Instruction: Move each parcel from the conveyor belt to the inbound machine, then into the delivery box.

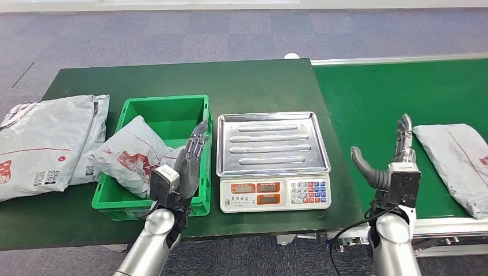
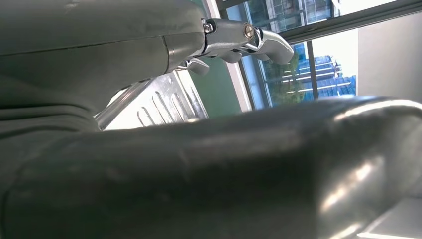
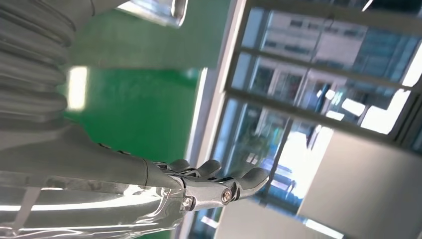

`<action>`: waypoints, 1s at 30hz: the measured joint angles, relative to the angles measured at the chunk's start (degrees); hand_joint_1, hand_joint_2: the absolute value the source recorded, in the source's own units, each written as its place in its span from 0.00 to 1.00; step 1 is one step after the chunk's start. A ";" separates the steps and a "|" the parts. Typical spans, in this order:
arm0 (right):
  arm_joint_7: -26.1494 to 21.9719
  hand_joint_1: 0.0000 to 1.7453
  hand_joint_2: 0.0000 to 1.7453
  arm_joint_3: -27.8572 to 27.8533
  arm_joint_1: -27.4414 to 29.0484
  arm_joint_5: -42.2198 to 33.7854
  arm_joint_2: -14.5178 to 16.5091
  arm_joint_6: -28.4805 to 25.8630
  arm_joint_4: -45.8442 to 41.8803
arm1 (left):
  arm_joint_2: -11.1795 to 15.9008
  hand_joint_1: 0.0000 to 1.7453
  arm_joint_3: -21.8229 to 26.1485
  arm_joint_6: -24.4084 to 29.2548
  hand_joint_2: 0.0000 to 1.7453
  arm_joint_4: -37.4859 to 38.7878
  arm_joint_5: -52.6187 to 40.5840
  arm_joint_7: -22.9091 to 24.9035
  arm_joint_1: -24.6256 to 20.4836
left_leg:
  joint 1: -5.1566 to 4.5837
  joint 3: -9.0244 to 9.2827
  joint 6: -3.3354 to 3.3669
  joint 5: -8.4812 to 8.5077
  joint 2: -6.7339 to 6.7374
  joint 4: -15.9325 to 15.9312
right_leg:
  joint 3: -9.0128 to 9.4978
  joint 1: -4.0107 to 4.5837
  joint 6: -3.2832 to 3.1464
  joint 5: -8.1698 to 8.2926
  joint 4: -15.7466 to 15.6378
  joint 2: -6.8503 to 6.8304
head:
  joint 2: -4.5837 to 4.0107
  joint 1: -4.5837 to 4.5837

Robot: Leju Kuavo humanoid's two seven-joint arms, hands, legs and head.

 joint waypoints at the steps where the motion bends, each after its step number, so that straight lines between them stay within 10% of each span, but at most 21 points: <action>1: 0.01 0.00 0.75 -0.65 -0.53 0.47 -0.26 -1.07 1.05 | 0.00 0.00 -0.03 0.03 0.00 0.03 0.04 -0.01 -0.01 | 0.00 0.00 0.00 0.00 0.00 0.00 | 0.00 0.00 0.00 0.00 0.00 0.00 | 0.00 0.00; 2: -0.04 0.00 1.00 -1.38 -1.15 1.16 -0.59 -2.40 2.34 | 0.00 0.00 -0.05 0.06 0.00 0.06 0.09 -0.02 -0.02 | -0.01 0.00 0.00 0.00 0.00 0.00 | 0.00 -0.01 0.00 0.00 0.00 -0.01 | 0.00 0.00; 30: 3.81 0.00 1.00 -17.04 -12.71 18.00 -12.92 -22.51 36.06 | 0.55 0.00 -0.06 -0.60 0.00 -3.93 1.19 1.78 1.98 | -0.07 -0.02 0.12 -0.08 -0.10 0.02 | 0.03 -0.06 0.08 -0.04 0.00 -0.08 | 0.00 0.01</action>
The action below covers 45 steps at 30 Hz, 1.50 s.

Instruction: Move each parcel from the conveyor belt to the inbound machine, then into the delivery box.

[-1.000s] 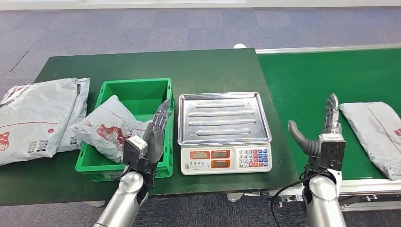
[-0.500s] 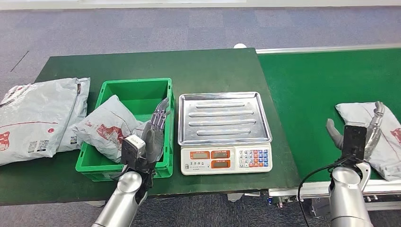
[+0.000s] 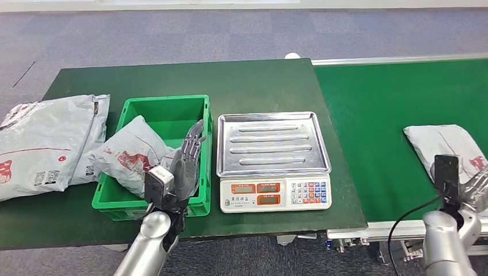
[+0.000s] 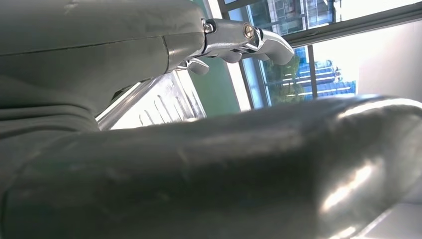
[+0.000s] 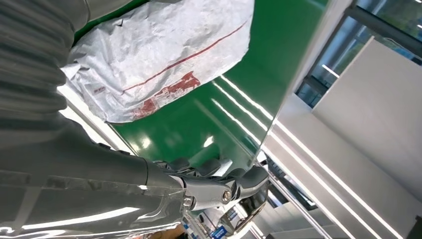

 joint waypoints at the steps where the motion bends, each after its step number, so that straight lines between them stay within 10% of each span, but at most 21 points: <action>1: 0.00 0.00 1.00 -0.05 -0.10 0.04 -0.12 -0.01 0.43 | 0.00 0.00 0.00 0.00 0.00 -0.09 0.00 0.01 0.03 | 0.00 0.00 0.00 0.00 0.00 0.00 | 0.00 0.00 0.00 0.00 0.00 -0.01 | 0.00 0.01; 23: 25.45 0.00 1.00 -1.68 -1.92 15.95 -4.52 12.65 16.58 | -0.20 0.00 0.00 -3.67 0.00 -1.64 -2.38 2.57 0.89 | -0.02 0.00 0.03 -0.02 0.01 0.00 | 0.01 -0.02 0.06 -0.04 -0.01 -0.02 | 0.00 0.01; 45: 23.98 0.00 1.00 -2.48 -5.74 21.98 -3.18 18.07 19.42 | -0.70 0.00 0.00 -3.60 0.00 -1.22 -3.13 2.81 0.77 | -0.02 -0.01 0.03 -0.01 -0.01 0.00 | 0.02 -0.02 0.06 -0.04 0.00 -0.04 | 0.00 0.00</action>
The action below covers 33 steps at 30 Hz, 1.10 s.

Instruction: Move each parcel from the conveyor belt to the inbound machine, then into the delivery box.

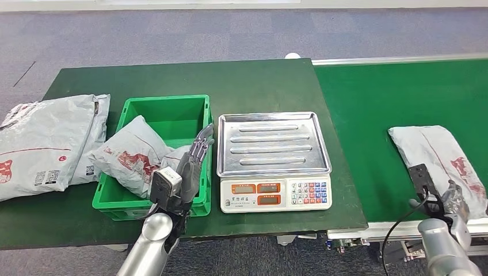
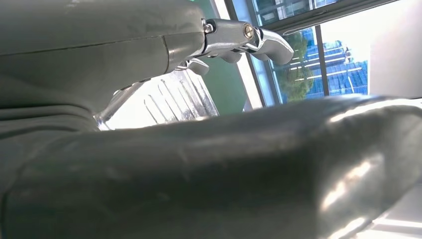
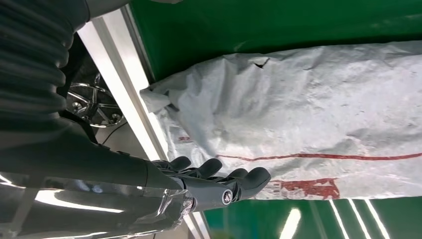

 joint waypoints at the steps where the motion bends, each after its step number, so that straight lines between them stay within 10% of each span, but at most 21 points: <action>1: -0.03 0.00 1.00 0.00 -0.20 0.10 0.08 -0.01 0.09 | 0.00 0.00 0.00 0.01 0.00 0.00 -0.01 0.00 0.00 | 0.00 0.00 0.00 0.00 0.00 0.00 | 0.00 0.00 0.00 0.00 0.00 0.00 | 0.00 0.00; 33: 0.29 0.00 1.00 -0.15 -1.69 0.10 0.74 4.01 0.96 | 0.00 0.00 0.00 0.19 0.00 0.13 -0.37 0.15 -0.01 | 0.00 0.00 0.00 0.00 -0.04 0.00 | 0.01 0.00 0.00 0.00 0.00 -0.03 | 0.00 0.01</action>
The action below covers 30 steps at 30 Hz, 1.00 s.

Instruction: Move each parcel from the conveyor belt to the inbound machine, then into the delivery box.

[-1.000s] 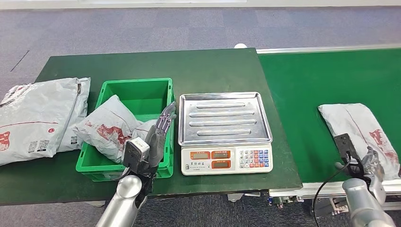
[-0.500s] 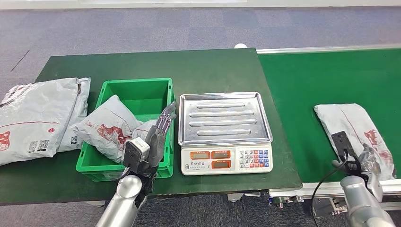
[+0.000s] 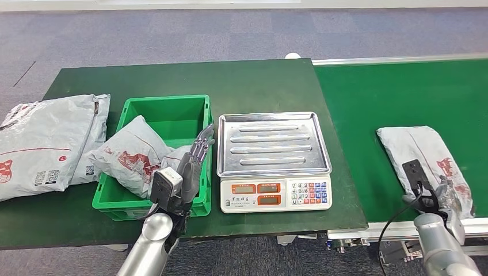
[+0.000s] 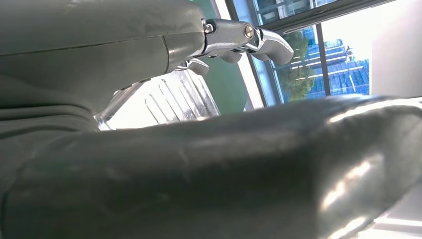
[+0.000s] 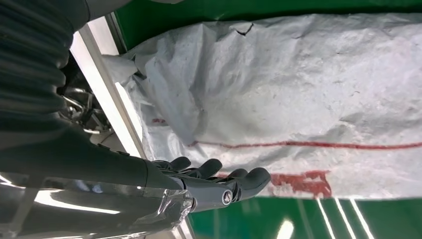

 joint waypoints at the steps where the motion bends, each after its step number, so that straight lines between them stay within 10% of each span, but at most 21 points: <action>1: 0.13 0.00 1.00 -0.31 -0.01 -1.00 -0.01 1.63 0.07 | 0.00 0.00 0.00 0.00 0.00 0.11 -0.05 0.01 -0.02 | 0.00 0.00 0.00 0.00 0.00 0.00 | 0.00 0.00 0.00 0.00 0.00 0.00 | 0.00 0.00; 22: 4.46 0.00 1.00 -4.24 -1.50 -2.85 -0.09 16.51 1.03 | 0.00 0.00 0.04 0.62 0.00 2.03 -0.11 -0.39 -0.60 | 0.00 0.02 0.01 0.00 0.01 0.01 | 0.05 0.00 0.01 0.01 0.00 0.01 | 0.00 -0.01; 23: 4.70 0.06 1.00 -4.16 -1.74 -2.49 -0.02 16.79 1.08 | 0.00 0.00 0.05 0.68 0.00 2.04 -0.13 -0.41 -0.60 | 0.00 0.02 0.01 0.01 0.01 0.01 | 0.06 0.00 0.01 0.01 0.00 0.01 | 0.00 0.00; 27: 4.95 0.99 1.00 -3.08 -2.68 -0.72 0.45 17.02 1.20 | 0.02 0.00 0.18 1.06 0.00 2.08 -0.26 -0.53 -0.60 | 0.00 0.03 0.01 0.01 0.01 0.01 | 0.08 0.00 0.01 0.01 0.00 0.01 | 0.00 0.01; 30: 4.15 1.00 1.00 -1.68 -3.41 0.93 0.79 15.86 1.21 | 0.02 0.00 0.40 1.25 0.00 2.05 -0.29 -0.55 -0.60 | 0.00 0.04 0.01 0.02 0.01 0.01 | 0.09 0.00 0.02 0.03 0.00 0.02 | 0.00 0.01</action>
